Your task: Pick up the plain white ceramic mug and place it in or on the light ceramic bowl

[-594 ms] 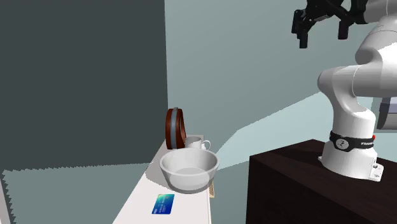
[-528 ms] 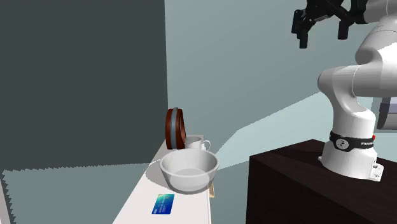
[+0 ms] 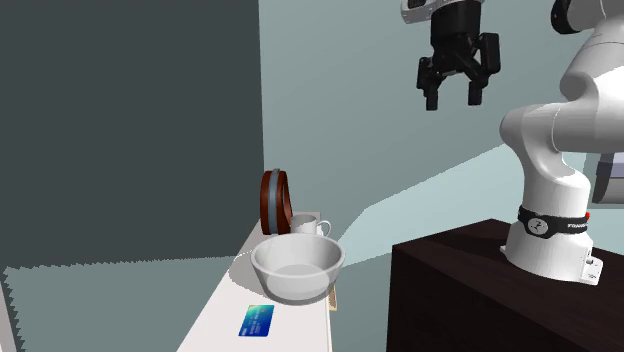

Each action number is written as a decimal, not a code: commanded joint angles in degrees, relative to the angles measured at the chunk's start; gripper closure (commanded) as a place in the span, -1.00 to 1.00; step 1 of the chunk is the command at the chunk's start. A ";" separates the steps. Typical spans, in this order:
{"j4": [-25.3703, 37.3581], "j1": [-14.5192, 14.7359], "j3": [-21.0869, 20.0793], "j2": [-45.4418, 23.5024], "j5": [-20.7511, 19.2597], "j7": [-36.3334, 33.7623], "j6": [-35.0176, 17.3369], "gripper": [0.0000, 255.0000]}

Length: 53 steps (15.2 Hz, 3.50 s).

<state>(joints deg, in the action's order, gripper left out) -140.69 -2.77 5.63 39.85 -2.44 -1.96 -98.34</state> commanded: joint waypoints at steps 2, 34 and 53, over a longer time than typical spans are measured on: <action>-0.57 -1.34 2.72 -3.73 -1.65 2.35 -4.46 -1.00; 27.60 -16.54 18.96 -65.61 15.78 35.12 -35.51 -1.00; 33.41 -20.82 16.33 -75.66 20.04 38.25 -39.25 1.00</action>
<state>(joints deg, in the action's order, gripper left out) -107.29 -23.59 21.96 -35.81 17.60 36.29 -137.59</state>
